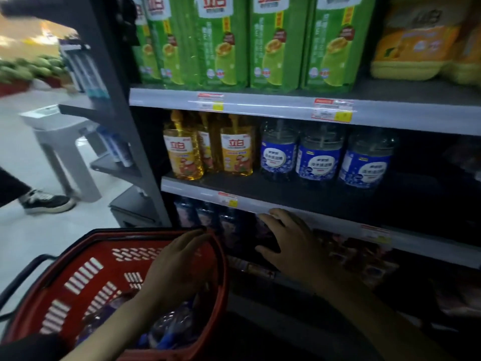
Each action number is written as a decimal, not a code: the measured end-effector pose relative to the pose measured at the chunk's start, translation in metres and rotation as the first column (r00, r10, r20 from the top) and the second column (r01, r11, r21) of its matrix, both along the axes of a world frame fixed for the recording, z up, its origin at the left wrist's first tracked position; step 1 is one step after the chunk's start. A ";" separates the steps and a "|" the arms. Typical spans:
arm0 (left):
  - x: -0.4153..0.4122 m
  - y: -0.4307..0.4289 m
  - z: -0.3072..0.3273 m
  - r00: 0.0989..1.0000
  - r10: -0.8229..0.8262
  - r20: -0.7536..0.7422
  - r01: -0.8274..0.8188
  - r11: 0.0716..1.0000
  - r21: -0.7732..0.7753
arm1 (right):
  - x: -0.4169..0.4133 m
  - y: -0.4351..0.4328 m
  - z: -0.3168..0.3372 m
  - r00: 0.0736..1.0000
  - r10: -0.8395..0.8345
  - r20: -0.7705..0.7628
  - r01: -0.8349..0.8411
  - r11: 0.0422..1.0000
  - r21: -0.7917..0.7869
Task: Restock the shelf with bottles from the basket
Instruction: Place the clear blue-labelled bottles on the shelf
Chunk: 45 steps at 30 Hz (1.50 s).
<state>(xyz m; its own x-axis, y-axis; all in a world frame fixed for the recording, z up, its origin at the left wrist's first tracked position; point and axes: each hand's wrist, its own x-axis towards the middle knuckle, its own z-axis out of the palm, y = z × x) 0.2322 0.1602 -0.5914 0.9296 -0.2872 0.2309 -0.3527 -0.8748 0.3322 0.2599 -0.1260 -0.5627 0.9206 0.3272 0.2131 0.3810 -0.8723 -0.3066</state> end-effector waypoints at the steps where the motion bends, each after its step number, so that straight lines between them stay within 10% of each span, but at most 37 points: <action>1: -0.005 0.013 -0.007 1.000 0.007 0.003 -0.007 1.000 0.016 | -0.002 0.011 -0.004 1.000 0.023 -0.013 -0.023 1.000 -0.022; 22: -0.054 0.127 -0.122 0.873 0.358 -0.331 -0.365 0.930 0.045 | -0.010 0.170 -0.118 0.810 0.360 -0.464 -0.520 0.806 -0.283; 32: -0.047 0.122 -0.130 0.833 0.352 -0.428 -0.340 0.934 0.107 | 0.033 0.252 -0.178 0.761 0.391 -0.518 -0.648 0.475 -0.595; 45: -0.049 0.126 -0.129 0.779 0.476 -0.407 -0.512 0.859 0.025 | 0.046 0.254 -0.230 0.554 0.649 -0.522 -0.766 0.151 -0.625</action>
<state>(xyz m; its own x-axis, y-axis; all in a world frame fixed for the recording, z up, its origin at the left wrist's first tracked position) 0.1833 0.2867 -0.7208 0.9549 0.2399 -0.1751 0.2931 -0.8564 0.4251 0.3059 0.1276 -0.7927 0.1899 0.8058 -0.5610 0.9791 -0.1134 0.1686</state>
